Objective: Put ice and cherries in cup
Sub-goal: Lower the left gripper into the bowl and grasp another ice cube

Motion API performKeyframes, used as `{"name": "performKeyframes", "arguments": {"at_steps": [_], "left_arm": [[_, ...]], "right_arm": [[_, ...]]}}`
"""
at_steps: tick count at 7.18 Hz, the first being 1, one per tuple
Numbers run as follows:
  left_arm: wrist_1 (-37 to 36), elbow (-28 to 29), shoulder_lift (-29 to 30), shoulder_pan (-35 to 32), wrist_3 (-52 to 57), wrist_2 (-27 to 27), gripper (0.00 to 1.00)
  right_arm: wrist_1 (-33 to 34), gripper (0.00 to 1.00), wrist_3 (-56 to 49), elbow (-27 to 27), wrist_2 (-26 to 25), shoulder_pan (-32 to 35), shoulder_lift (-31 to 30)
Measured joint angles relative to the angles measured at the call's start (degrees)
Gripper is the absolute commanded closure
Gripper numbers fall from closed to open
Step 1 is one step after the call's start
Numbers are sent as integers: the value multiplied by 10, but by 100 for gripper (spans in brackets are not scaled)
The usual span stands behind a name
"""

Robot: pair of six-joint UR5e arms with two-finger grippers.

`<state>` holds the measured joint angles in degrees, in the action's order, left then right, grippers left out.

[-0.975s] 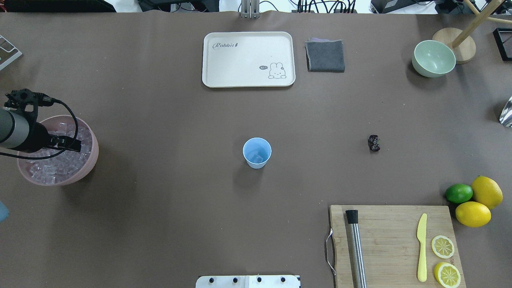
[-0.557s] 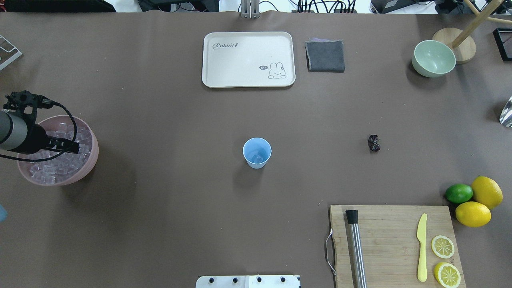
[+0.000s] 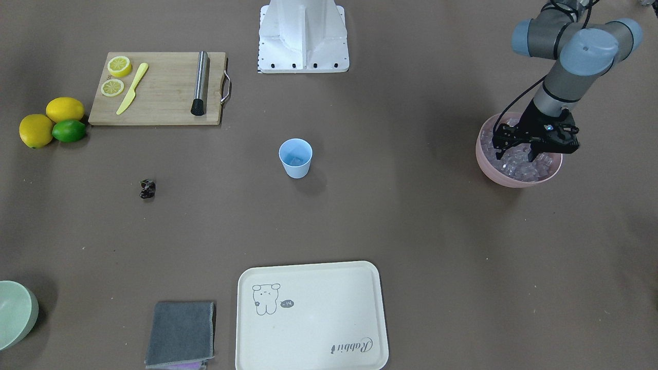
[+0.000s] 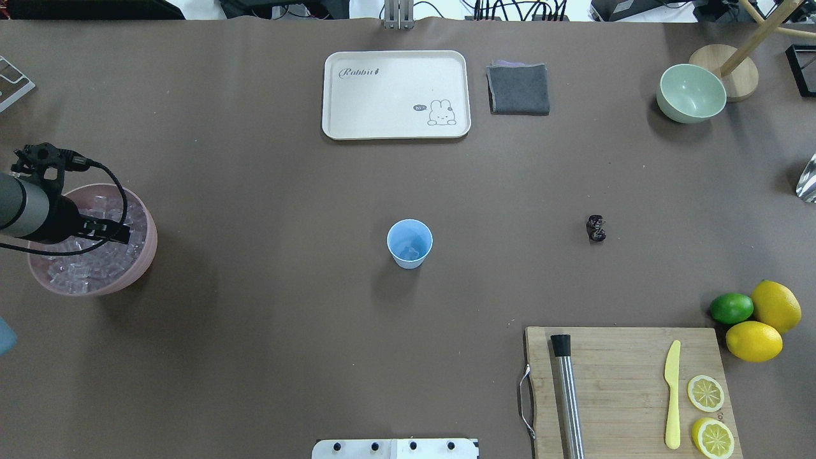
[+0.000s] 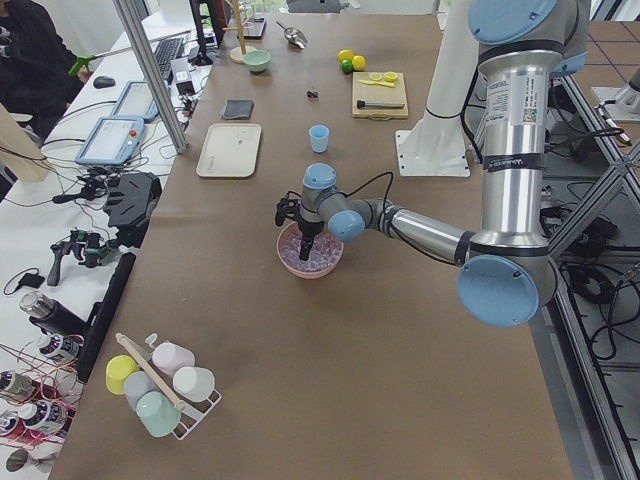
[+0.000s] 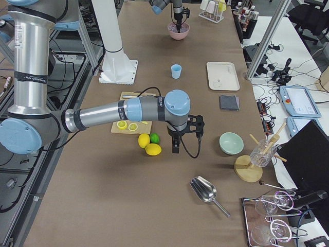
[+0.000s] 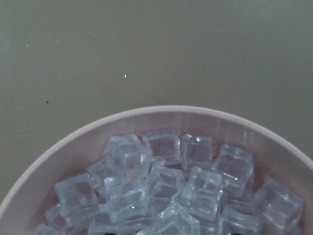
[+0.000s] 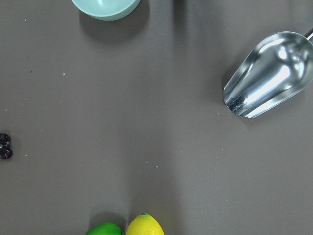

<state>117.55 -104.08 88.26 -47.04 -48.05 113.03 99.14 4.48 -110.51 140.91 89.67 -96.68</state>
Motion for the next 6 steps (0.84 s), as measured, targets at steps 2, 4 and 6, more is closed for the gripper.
{"name": "performKeyframes", "arguments": {"at_steps": [2,4,6], "left_arm": [[0,1,0,0,1,0,66],[1,0,-1,0,1,2,100],[2,-4,-4,0,1,12,100]], "right_arm": [[0,0,0,0,1,0,0],[0,0,0,-2,1,0,0],[0,0,0,-3,1,0,0]]}}
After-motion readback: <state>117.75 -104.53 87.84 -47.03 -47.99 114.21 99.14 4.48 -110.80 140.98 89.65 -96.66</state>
